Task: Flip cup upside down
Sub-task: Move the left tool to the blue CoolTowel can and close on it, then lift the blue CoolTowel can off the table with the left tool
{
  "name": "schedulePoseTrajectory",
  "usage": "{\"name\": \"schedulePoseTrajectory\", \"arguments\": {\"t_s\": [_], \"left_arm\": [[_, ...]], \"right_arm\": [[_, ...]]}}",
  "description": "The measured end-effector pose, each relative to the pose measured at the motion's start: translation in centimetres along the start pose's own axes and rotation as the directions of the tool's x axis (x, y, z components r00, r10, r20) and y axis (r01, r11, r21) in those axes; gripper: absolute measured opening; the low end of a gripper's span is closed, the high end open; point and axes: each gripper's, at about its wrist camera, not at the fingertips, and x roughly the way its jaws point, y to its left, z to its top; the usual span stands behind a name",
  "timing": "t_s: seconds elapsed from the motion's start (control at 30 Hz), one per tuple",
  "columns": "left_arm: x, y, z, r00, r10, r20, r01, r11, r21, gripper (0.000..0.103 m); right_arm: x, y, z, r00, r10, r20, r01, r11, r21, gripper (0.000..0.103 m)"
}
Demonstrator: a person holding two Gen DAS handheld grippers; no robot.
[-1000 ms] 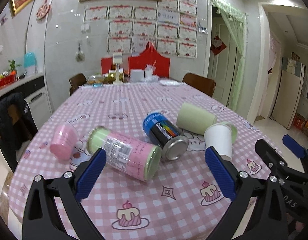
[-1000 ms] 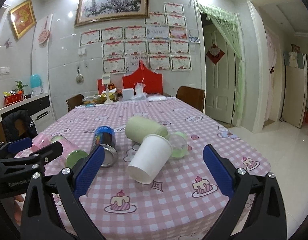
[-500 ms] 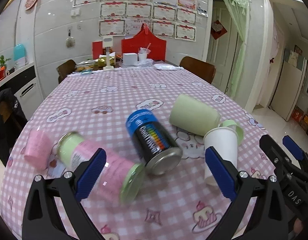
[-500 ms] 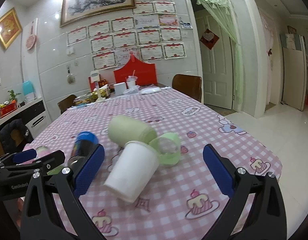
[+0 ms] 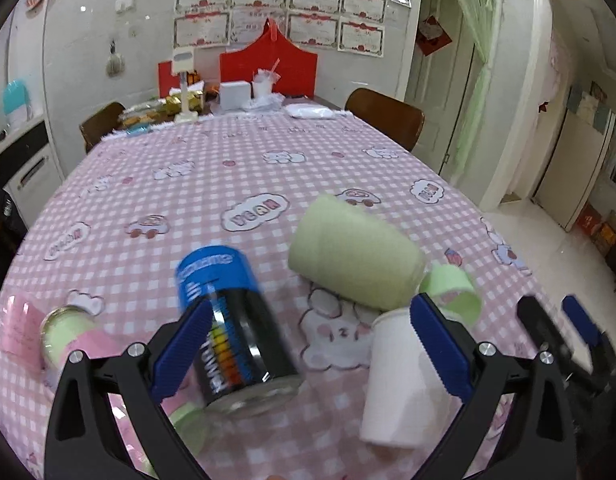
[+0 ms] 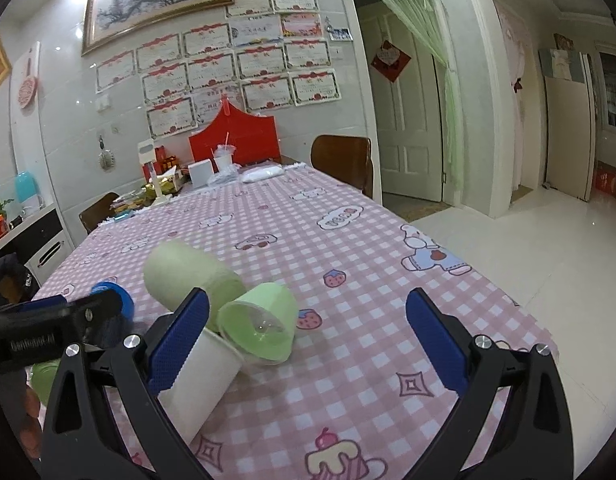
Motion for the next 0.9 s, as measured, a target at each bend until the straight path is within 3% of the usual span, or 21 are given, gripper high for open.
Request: {"name": "schedulePoseTrajectory", "arguments": {"t_s": [0.3,0.47,0.63,0.7,0.77,0.9], "left_arm": [[2.8,3.1,-0.1,0.984,0.154,-0.093,-0.159,0.986,-0.053,0.098],[4.7,3.2,-0.8,0.973,0.156,-0.17,-0.158,0.987,-0.004,0.098],[4.5,3.0,-1.3,0.977,0.146,-0.153,-0.144,0.989,0.019,0.096],[4.2,3.0,-1.4,0.98,0.142,-0.143,-0.141,0.99,0.019,0.09],[4.0,3.3,-1.5,0.98,0.134,-0.144,-0.133,0.991,0.013,0.074],[4.0,3.7,-1.7,0.981,0.107,-0.161,-0.106,0.994,0.014,0.073]], "right_arm": [[1.6,1.0,0.1,0.999,0.045,-0.03,-0.045,0.999,-0.003,0.095],[1.9,1.7,0.0,0.997,0.058,-0.047,-0.059,0.998,-0.013,0.095],[1.8,2.1,-0.1,0.997,0.06,-0.055,-0.061,0.998,-0.021,0.095],[1.7,2.4,-0.2,0.996,0.061,-0.058,-0.063,0.998,-0.027,0.095],[1.6,2.7,-0.2,0.996,0.066,-0.06,-0.068,0.997,-0.031,0.095],[1.1,3.4,-0.4,0.995,0.076,-0.061,-0.078,0.996,-0.041,0.095]]}}
